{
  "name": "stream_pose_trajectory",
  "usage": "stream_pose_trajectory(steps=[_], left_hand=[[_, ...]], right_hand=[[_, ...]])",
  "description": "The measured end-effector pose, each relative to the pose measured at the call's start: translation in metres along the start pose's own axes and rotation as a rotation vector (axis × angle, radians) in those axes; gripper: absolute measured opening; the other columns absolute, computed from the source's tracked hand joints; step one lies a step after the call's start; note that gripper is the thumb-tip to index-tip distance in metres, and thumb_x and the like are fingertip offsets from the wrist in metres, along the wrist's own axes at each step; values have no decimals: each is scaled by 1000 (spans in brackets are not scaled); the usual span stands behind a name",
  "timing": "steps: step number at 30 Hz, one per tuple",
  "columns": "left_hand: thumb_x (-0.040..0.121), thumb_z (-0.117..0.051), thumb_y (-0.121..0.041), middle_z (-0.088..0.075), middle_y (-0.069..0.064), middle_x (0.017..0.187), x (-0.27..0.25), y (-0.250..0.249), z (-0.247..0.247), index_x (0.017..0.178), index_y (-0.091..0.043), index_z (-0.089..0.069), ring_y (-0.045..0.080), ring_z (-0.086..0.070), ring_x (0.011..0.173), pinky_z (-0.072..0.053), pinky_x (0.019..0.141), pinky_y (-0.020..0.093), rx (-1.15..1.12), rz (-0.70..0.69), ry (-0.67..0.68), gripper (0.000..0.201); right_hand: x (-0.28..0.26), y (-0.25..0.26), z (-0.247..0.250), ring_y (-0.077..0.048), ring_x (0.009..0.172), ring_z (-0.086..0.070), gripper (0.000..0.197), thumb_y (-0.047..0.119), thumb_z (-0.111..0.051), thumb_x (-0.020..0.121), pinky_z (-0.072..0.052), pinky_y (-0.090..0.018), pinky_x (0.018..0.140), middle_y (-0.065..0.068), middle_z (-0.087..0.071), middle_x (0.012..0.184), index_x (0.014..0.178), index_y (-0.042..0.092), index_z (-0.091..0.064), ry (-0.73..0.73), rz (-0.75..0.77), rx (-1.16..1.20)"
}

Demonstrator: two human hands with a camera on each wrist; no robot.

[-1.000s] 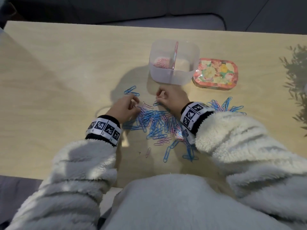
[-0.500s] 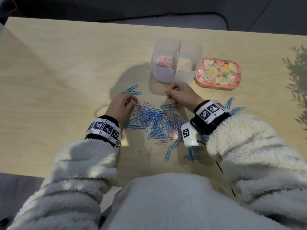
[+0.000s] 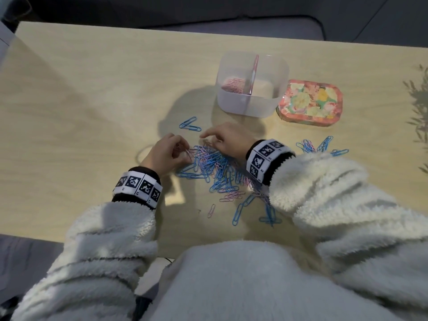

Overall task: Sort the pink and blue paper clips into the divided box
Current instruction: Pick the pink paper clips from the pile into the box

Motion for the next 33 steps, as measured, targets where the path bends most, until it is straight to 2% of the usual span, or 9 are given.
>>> stream_pose_trajectory(steps=[3,7,12,15,17,20,25,30,33], left_hand=[[75,-71,-14,-49,5,90,2,-7,-3,94,-9,-63,20,-52,82,-43,78,31,53,-26,26,21],[80,-67,-16,-51,12,93,5,-16,-10,89,-5,-63,24,-53,85,-41,78,31,149,-61,76,15],[83,-63,-17,-60,16,92,3,-25,-6,87,-2,-62,30,-55,86,-37,72,29,211,-106,41,15],[86,-60,-16,-64,15,92,5,-22,-1,87,-2,-61,29,-56,87,-34,71,27,185,-67,40,14],[86,-59,-13,-66,14,93,7,-18,3,88,-2,-61,28,-57,88,-37,73,28,132,-37,44,11],[85,-61,-13,-63,10,88,13,-22,12,88,-3,-61,20,-53,80,-39,74,27,37,-29,33,10],[84,-63,-14,-61,5,84,35,-51,30,88,-3,-61,19,-53,77,-43,75,32,-23,-78,-15,11],[86,-61,-15,-65,13,91,60,-86,53,90,-4,-61,22,-53,79,-44,76,32,-27,-98,-134,12],[87,-58,-18,-67,14,101,78,-110,62,95,-5,-63,29,-58,94,-43,80,35,100,-115,-184,16]], right_hand=[[-2,12,-4,-24,99,-59,27,16,-54,88,-38,-30,75,-4,-67,101,110,24,-67,33,98,-193],[-5,5,-6,-24,100,-58,18,26,-57,88,-30,-27,71,-4,-66,104,101,19,-68,1,79,-232],[-17,-32,-8,-19,78,-57,14,25,-62,86,-41,-31,70,-5,-65,83,83,12,-63,17,-113,33],[-28,-45,18,-6,54,-39,13,23,-65,84,-34,-23,54,8,-47,58,76,14,-59,-120,-215,283],[-31,-42,50,-1,49,-33,11,19,-65,83,-28,-14,49,12,-43,54,75,13,-61,-231,-218,333],[-22,-35,101,-4,53,-39,11,18,-62,81,-32,-20,55,9,-46,57,76,9,-63,-374,-209,241],[10,-38,139,-35,95,-57,15,15,-55,81,-45,-37,78,-17,-64,99,89,5,-61,-430,-300,-72],[27,-27,132,-39,105,-54,56,6,-58,83,-45,-40,85,-23,-62,108,134,3,-35,-337,-256,-71],[21,-31,133,-40,113,-49,65,0,-50,85,-43,-44,94,-24,-57,117,143,9,-22,-322,-294,52]])
Point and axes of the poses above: each hand's wrist, its own x-axis towards the middle knuckle, its own z-axis out of the back of the hand, y = z × x, the point moved 10 cm from there along x, towards the middle knuckle
